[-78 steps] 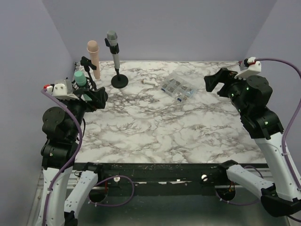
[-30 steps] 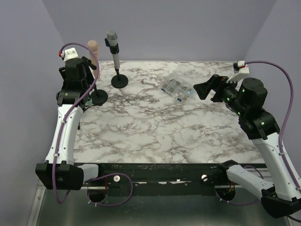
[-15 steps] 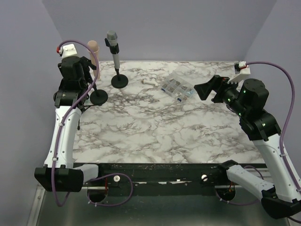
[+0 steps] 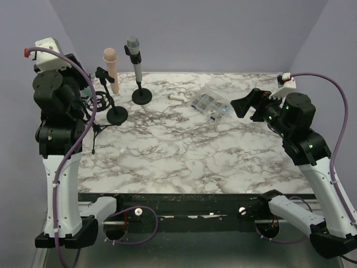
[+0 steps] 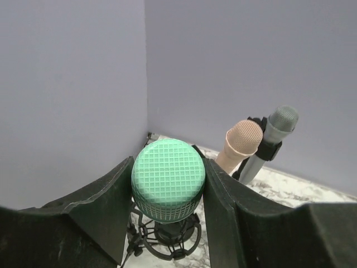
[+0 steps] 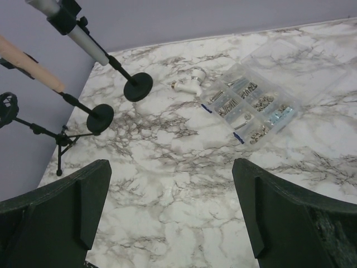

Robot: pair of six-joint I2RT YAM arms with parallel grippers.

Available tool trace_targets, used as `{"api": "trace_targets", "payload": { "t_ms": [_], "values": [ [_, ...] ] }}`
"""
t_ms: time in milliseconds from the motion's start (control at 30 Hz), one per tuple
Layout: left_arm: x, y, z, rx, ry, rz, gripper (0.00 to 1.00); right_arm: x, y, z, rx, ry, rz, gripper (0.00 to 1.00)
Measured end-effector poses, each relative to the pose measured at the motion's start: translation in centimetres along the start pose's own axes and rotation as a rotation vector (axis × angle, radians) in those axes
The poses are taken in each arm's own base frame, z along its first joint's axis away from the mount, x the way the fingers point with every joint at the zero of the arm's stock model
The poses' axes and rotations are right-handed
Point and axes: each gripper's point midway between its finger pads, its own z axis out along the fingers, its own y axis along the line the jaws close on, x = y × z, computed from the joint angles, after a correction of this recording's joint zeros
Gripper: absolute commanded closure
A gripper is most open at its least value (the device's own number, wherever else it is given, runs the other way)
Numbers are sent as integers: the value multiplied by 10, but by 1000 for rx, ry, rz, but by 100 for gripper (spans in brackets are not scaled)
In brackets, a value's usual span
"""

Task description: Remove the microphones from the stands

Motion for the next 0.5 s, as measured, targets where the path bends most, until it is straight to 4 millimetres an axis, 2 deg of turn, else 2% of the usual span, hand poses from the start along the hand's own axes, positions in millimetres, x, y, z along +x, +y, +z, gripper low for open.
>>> {"api": "trace_targets", "payload": {
  "t_ms": [133, 300, 400, 500],
  "values": [
    [-36, -1, -23, 42, -84, -34, 100, -2, -10, 1, 58, -19, 12, 0],
    [-61, -17, -55, 179, -137, -96, 100, -1, -18, 2, 97, -25, 13, 0],
    [-59, -35, -75, 307, -126, -133, 100, 6, -16, 4, 78, -3, 6, 0],
    [-46, -56, -97, 459, -92, -176, 100, 22, -7, 9, 5, 53, -3, 0]
  ]
}}
